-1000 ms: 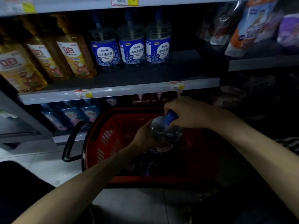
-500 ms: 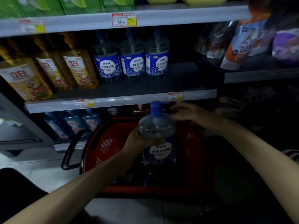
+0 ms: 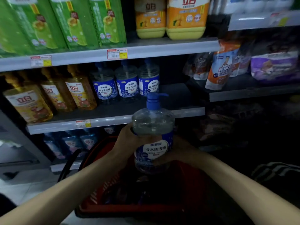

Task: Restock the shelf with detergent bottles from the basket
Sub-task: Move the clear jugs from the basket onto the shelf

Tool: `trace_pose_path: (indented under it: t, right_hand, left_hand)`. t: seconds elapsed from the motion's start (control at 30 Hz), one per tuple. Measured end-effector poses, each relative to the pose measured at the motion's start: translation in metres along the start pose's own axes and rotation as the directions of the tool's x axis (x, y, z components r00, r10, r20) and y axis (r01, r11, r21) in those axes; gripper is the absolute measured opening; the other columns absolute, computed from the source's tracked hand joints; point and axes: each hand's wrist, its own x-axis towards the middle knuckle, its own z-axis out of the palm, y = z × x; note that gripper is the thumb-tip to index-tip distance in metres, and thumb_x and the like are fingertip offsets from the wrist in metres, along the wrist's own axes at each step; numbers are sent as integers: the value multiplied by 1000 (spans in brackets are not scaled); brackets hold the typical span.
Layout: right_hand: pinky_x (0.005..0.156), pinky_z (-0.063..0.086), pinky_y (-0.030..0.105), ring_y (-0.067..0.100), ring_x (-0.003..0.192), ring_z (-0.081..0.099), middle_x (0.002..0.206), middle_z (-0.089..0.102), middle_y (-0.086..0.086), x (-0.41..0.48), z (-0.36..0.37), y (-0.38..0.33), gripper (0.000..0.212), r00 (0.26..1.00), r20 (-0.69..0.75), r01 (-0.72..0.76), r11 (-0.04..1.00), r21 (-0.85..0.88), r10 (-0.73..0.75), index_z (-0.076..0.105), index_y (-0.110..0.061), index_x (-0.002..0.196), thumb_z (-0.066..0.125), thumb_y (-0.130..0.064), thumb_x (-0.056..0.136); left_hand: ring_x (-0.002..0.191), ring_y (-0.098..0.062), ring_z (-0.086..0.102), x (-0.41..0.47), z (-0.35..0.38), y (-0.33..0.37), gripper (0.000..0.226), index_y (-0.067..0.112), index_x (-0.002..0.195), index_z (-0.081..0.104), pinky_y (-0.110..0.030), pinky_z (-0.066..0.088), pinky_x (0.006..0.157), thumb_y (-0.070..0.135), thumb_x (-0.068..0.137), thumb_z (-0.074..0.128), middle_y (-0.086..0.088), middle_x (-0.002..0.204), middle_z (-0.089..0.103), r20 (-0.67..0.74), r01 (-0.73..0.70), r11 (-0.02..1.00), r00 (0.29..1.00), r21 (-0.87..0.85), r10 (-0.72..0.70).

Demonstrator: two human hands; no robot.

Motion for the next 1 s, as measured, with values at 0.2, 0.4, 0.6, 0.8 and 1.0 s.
trace_pose_path:
  t: [0.2, 0.4, 0.6, 0.8, 1.0]
  right_hand:
    - [86, 60, 30, 10, 104, 72, 109, 77, -8, -17, -3, -1, 64, 983, -184, 45, 982, 183, -11, 70, -28, 115, 95, -5, 61]
    - [97, 56, 50, 19, 107, 72, 112, 77, -1, -16, -16, -3, 64, 967, -250, 49, 917, 396, 56, 69, -26, 121, 94, -15, 63]
    - [91, 58, 52, 21, 106, 73, 116, 75, 0, 3, -30, -1, 60, 947, -300, 70, 840, 538, 114, 67, -28, 124, 90, -22, 70]
    - [82, 60, 44, 16, 108, 72, 118, 75, -5, 31, -43, -1, 63, 947, -295, 65, 825, 561, 126, 63, -32, 128, 87, -25, 71]
    - [93, 55, 60, 32, 117, 67, 128, 70, 6, 73, -54, -5, 59, 959, -234, 44, 733, 678, 158, 62, -24, 132, 82, -12, 78]
  left_hand:
    - [93, 0, 74, 8, 22, 41, 57, 29, 109, 66, -17, 58, 72, 35, 57, 89, 24, 97, 77, 79, -145, 966, 988, 214, 130]
    - [92, -11, 77, 29, 59, 52, 59, 24, 125, 60, -28, 63, 71, 31, 74, 90, 5, 109, 77, -28, -124, 988, 991, 95, 127]
    - [103, -11, 74, 58, 69, 44, 82, 25, 133, 59, -40, 64, 87, 64, 65, 81, 6, 120, 74, -50, -145, 974, 986, 175, 156]
    - [98, -13, 76, 103, 54, 38, 78, 19, 126, 64, -45, 64, 86, 64, 64, 83, 4, 115, 76, -53, -80, 972, 994, 220, 94]
    - [99, -14, 74, 154, 46, 57, 78, 23, 120, 69, -44, 62, 90, 77, 64, 74, 4, 111, 77, -65, -46, 906, 995, 421, 80]
